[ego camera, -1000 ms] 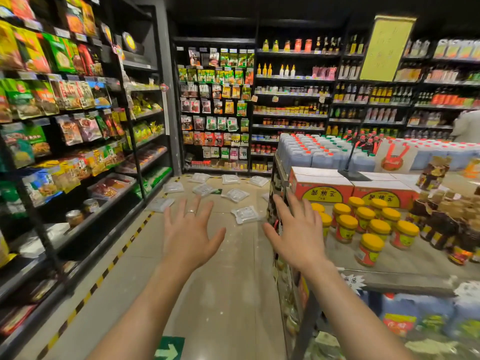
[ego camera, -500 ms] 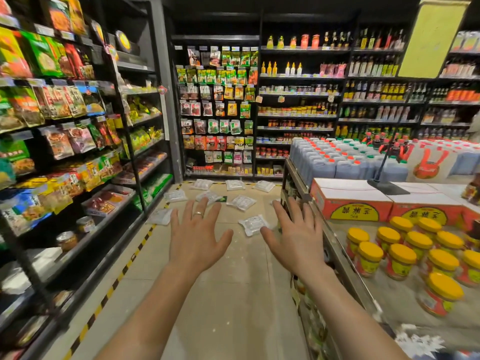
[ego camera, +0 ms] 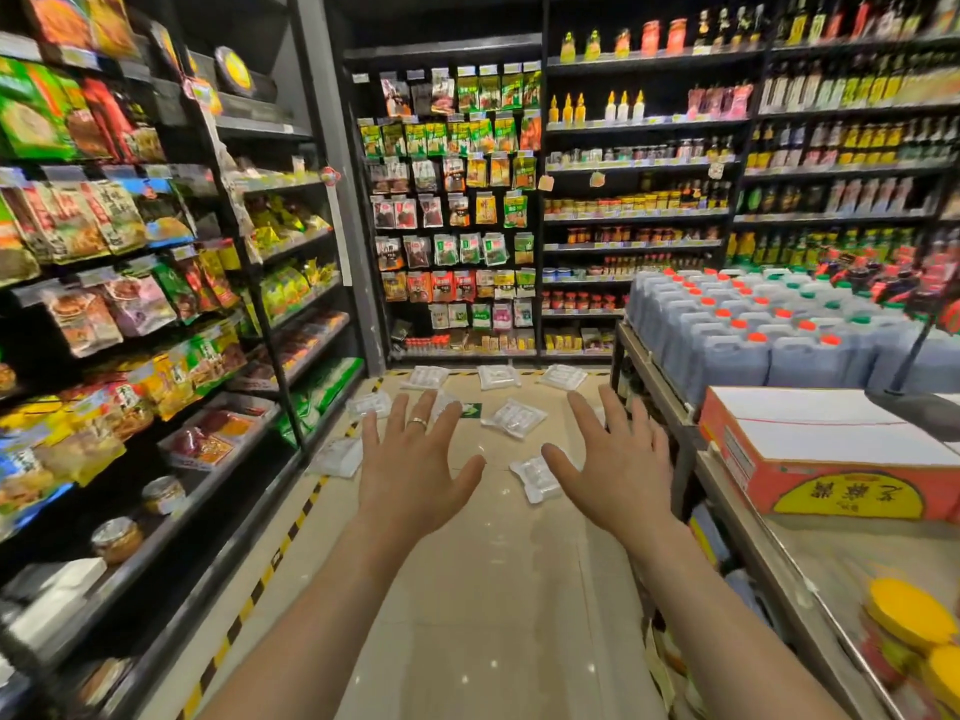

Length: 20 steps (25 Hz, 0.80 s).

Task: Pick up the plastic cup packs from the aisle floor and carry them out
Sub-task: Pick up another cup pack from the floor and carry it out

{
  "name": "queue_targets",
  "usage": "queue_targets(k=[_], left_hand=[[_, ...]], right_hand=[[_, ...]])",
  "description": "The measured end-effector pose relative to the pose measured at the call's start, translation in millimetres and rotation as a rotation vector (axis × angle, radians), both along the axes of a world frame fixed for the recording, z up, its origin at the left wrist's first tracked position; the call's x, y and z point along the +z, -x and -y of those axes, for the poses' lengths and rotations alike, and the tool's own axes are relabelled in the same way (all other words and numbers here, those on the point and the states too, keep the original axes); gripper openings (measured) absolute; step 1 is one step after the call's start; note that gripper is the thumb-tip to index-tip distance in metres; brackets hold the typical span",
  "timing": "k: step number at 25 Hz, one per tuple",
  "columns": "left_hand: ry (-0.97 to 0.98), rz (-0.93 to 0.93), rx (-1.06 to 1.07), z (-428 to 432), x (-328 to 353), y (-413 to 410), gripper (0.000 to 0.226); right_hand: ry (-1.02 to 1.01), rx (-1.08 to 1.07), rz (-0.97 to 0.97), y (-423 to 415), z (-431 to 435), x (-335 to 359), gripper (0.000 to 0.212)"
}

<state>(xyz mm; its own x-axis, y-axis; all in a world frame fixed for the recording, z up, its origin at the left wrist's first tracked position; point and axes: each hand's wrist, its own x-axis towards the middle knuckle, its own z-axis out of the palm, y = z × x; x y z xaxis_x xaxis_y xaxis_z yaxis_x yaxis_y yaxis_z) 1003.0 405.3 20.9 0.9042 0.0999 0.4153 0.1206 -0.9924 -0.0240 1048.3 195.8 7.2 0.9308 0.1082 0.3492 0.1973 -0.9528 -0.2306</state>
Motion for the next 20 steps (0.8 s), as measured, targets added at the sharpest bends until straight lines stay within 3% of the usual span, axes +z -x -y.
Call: queue_targets(k=[8,20], left_hand=[[0.042,-0.031,-0.024,-20.4,-4.3,-158.0,0.070],[0.070,-0.077,-0.214,-87.9,-33.5,-441.0,0.068]], right_hand=[[-0.013,0.008,-0.014,-161.9,-18.9,3.8,0.070],[-0.012,-0.177,-0.041,-396.4,-75.8,-24.1,0.071]])
